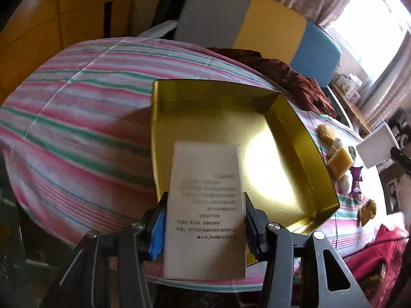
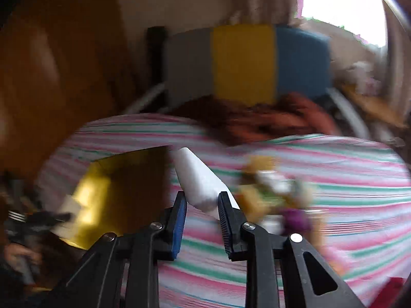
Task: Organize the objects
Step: 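Lower the white box into the gold tray with left gripper while right gripper carries the white block there, then open both grippers and withdraw them from the gold tray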
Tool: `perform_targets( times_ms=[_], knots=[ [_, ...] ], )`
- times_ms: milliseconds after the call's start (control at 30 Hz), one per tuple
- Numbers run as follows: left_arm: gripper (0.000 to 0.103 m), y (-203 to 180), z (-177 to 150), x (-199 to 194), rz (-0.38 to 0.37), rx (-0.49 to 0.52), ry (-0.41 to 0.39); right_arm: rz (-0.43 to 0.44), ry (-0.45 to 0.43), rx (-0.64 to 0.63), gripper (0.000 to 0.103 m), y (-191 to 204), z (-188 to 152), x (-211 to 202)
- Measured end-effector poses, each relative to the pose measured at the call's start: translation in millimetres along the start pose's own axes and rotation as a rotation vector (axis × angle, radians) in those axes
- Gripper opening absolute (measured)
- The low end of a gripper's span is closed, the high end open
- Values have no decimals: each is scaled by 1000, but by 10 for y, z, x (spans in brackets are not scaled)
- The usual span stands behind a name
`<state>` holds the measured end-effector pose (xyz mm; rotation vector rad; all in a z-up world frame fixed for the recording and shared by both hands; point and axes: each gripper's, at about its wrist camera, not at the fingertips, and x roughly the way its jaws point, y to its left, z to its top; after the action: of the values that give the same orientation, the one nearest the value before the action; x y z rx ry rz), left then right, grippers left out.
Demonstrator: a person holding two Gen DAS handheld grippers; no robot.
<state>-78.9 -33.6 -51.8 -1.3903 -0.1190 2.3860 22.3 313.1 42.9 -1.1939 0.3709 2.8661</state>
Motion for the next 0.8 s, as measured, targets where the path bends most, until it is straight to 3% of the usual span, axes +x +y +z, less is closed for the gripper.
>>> perform_targets(
  times_ms=[167,267,333,400,467,800],
  knots=[
    [56,81,-55,-36,19,-19,-18,109,113,-3,24,606,60,622],
    [60,130,-62,-67,28,-33,-31,111,110,30,31,886,136,882],
    [63,157,-70,-112,32,-46,-48,149,93,59,52,961,158,975],
    [66,183,-72,-167,33,-50,-65,182,95,67,59,1012,162,1011],
    [68,209,-58,-213,34,-57,-82,203,98,57,60,1044,112,1020],
    [80,29,63,-317,47,-27,-152,90,126,-34,60,1017,-284,885]
  ],
)
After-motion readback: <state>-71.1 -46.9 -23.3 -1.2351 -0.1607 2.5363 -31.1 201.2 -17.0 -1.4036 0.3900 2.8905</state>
